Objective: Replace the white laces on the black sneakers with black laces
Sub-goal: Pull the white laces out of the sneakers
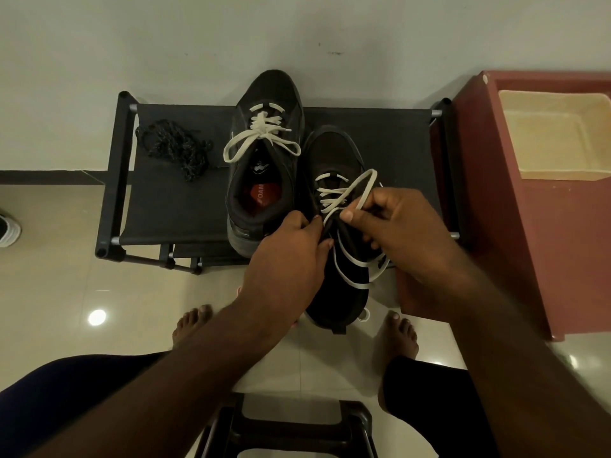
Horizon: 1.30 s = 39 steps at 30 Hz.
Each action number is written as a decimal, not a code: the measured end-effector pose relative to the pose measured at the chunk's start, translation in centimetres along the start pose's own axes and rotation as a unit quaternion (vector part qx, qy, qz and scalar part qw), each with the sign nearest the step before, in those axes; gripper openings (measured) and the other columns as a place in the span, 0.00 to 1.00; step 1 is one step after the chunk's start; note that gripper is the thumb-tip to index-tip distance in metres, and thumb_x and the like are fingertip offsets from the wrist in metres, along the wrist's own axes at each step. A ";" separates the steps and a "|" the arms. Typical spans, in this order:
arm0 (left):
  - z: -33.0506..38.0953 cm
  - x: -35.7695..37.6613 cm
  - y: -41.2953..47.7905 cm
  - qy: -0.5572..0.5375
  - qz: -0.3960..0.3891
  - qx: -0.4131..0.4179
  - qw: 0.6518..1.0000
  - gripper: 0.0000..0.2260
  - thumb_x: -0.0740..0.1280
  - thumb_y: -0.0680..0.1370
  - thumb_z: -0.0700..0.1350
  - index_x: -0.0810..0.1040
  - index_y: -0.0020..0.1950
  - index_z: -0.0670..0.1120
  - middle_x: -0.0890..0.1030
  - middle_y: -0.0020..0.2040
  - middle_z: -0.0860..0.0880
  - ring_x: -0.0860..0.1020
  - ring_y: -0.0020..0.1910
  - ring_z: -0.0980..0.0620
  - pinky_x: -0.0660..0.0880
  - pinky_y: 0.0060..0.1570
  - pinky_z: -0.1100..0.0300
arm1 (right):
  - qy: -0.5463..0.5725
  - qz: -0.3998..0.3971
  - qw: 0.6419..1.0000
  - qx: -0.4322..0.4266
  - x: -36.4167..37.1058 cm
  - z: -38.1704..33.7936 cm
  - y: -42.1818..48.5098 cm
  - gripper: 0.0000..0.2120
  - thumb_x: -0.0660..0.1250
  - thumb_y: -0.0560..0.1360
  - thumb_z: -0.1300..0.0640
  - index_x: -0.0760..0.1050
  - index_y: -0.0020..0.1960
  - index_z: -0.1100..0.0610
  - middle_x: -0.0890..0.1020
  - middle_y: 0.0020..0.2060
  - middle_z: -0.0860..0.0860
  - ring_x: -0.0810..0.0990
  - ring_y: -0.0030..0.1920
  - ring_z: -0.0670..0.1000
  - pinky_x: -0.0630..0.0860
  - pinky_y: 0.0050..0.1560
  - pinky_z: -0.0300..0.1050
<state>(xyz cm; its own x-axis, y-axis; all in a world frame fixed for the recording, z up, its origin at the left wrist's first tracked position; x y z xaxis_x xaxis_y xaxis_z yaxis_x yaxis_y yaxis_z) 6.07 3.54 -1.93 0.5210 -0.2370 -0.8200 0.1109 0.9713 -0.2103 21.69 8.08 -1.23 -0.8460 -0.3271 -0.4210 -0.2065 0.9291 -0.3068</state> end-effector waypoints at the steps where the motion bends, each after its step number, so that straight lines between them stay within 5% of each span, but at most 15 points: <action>1: 0.0 0.0 0.0 0.000 -0.001 -0.001 1.000 0.17 0.58 0.83 0.51 0.72 0.70 0.48 0.71 0.58 0.49 0.74 0.50 0.53 0.72 0.49 0.61 | -0.011 0.009 1.000 -0.010 0.0 -0.1 0.0 0.04 0.71 0.78 0.56 0.82 0.45 0.54 0.82 0.33 0.47 0.80 0.32 0.41 0.74 0.33 0.32; 7: 0.0 -0.2 0.1 -0.004 0.000 -0.004 1.000 0.18 0.57 0.83 0.52 0.71 0.71 0.48 0.71 0.59 0.49 0.73 0.52 0.54 0.71 0.51 0.62 | 0.142 0.154 0.978 -0.015 -2.0 -0.4 0.4 0.08 0.65 0.82 0.55 0.79 0.48 0.57 0.82 0.36 0.53 0.79 0.33 0.48 0.77 0.35 0.42; 14: -0.2 0.0 0.1 0.002 -0.003 -0.006 1.000 0.16 0.57 0.83 0.52 0.73 0.68 0.48 0.71 0.56 0.50 0.72 0.48 0.55 0.68 0.46 0.63 | 0.054 -0.011 0.998 0.034 0.1 0.4 0.3 0.03 0.72 0.77 0.55 0.83 0.48 0.54 0.85 0.38 0.52 0.81 0.34 0.44 0.76 0.34 0.36; 20: -0.3 0.0 0.0 -0.002 0.002 -0.004 1.000 0.16 0.58 0.83 0.52 0.73 0.68 0.48 0.70 0.55 0.50 0.71 0.47 0.56 0.67 0.45 0.64 | 0.020 0.009 1.000 0.010 -0.1 0.4 0.4 0.04 0.69 0.79 0.56 0.81 0.46 0.52 0.85 0.38 0.52 0.81 0.34 0.46 0.77 0.35 0.37; 26: -0.3 0.0 0.0 -0.006 0.004 -0.006 1.000 0.16 0.58 0.83 0.52 0.73 0.68 0.48 0.71 0.56 0.50 0.72 0.47 0.55 0.67 0.45 0.64 | 0.110 0.088 0.990 0.024 -1.0 0.5 0.6 0.07 0.66 0.81 0.55 0.79 0.51 0.58 0.83 0.37 0.51 0.81 0.35 0.48 0.78 0.36 0.42; 32: -0.2 0.1 0.1 -0.003 0.006 -0.006 1.000 0.15 0.58 0.83 0.52 0.74 0.66 0.48 0.70 0.54 0.52 0.72 0.46 0.55 0.67 0.44 0.64 | 0.057 -0.029 0.997 0.047 -0.1 0.8 0.2 0.04 0.72 0.77 0.55 0.82 0.48 0.55 0.85 0.38 0.52 0.81 0.33 0.43 0.75 0.33 0.34; 36: -0.2 0.0 0.2 -0.004 0.005 -0.007 1.000 0.16 0.58 0.83 0.52 0.73 0.68 0.48 0.69 0.53 0.52 0.72 0.46 0.55 0.67 0.44 0.64 | 0.003 0.023 0.999 0.022 -0.4 0.5 0.5 0.06 0.69 0.79 0.56 0.80 0.45 0.56 0.83 0.34 0.50 0.80 0.32 0.42 0.76 0.34 0.34; 39: -0.2 -0.1 0.2 -0.009 0.006 -0.008 1.000 0.16 0.58 0.83 0.52 0.73 0.68 0.48 0.69 0.53 0.52 0.71 0.46 0.56 0.67 0.45 0.64 | 0.070 0.073 0.994 0.039 -1.0 0.8 0.7 0.08 0.67 0.81 0.55 0.78 0.46 0.58 0.82 0.33 0.51 0.80 0.34 0.48 0.78 0.36 0.42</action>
<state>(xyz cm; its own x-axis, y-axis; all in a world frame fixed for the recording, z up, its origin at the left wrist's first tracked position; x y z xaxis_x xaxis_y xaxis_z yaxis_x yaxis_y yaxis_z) 5.92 3.72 -1.98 0.5382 -0.2239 -0.8125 0.0910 0.9739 -0.2081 22.77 8.96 -1.68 -0.9257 -0.1565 -0.3444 -0.0415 0.9469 -0.3187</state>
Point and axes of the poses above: each hand's wrist, its own y-axis towards the middle knuckle, its own x-axis out of the palm, z = x × y, the point moved 3 cm from there along y, towards the middle knuckle
